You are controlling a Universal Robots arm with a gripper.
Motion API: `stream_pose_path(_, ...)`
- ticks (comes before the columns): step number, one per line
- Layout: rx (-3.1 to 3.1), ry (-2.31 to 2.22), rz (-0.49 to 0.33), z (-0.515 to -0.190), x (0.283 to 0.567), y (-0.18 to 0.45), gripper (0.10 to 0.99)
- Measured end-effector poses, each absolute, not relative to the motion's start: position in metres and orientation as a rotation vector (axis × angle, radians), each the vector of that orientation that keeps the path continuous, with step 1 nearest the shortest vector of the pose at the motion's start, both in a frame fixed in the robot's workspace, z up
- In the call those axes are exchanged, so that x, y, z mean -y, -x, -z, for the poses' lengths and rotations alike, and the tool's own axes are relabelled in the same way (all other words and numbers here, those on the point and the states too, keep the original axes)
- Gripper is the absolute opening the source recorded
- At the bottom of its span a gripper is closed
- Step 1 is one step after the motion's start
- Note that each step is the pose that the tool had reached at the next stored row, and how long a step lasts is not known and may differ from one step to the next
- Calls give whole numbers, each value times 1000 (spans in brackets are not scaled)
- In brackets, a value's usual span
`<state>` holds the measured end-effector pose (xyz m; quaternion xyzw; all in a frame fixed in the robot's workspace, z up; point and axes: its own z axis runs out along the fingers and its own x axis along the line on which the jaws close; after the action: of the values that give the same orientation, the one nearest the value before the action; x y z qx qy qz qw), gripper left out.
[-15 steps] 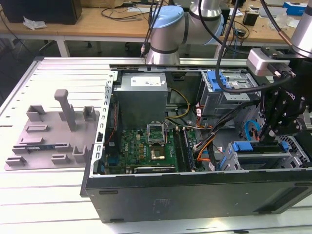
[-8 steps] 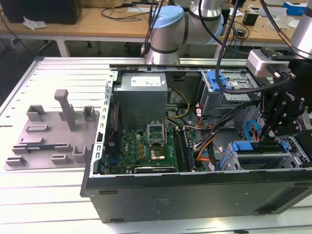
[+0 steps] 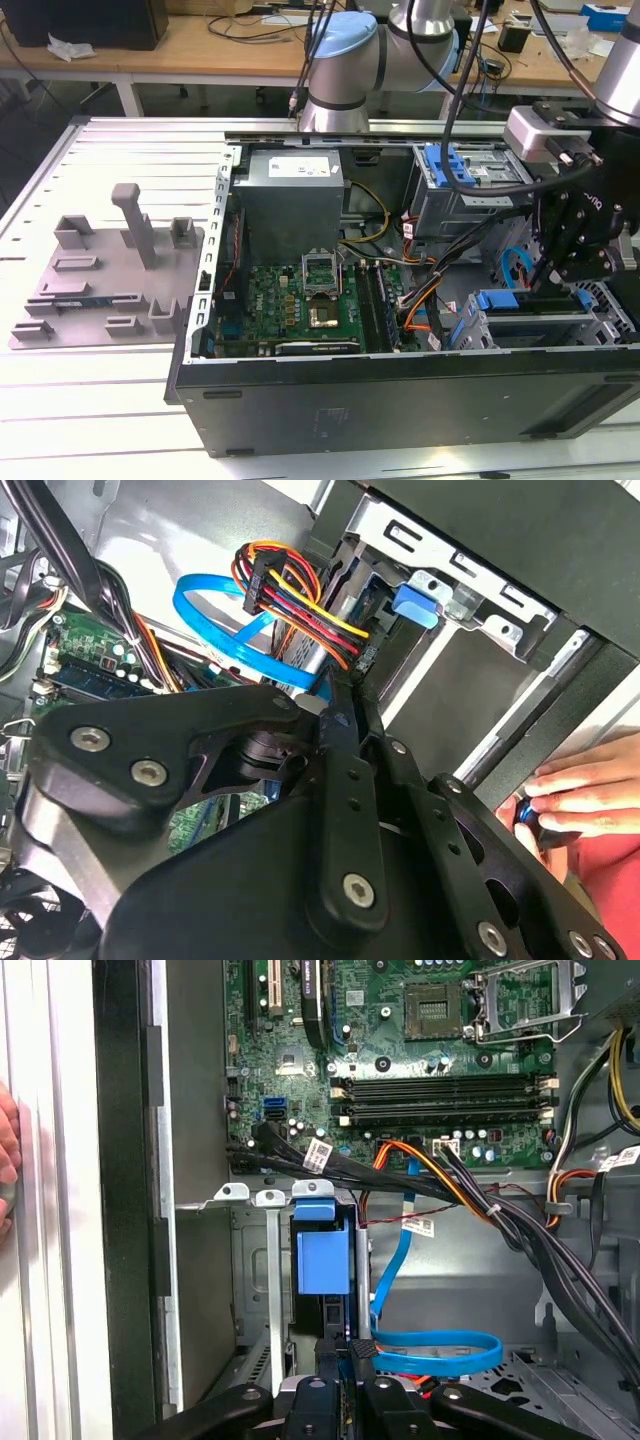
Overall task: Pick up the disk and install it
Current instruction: 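Insert the second disk wire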
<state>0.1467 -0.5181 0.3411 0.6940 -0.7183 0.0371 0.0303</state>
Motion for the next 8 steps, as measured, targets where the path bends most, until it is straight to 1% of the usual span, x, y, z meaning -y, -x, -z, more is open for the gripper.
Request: stream_pose_path(8, 2214, -2139, -115, -338, 518, -147, 161)
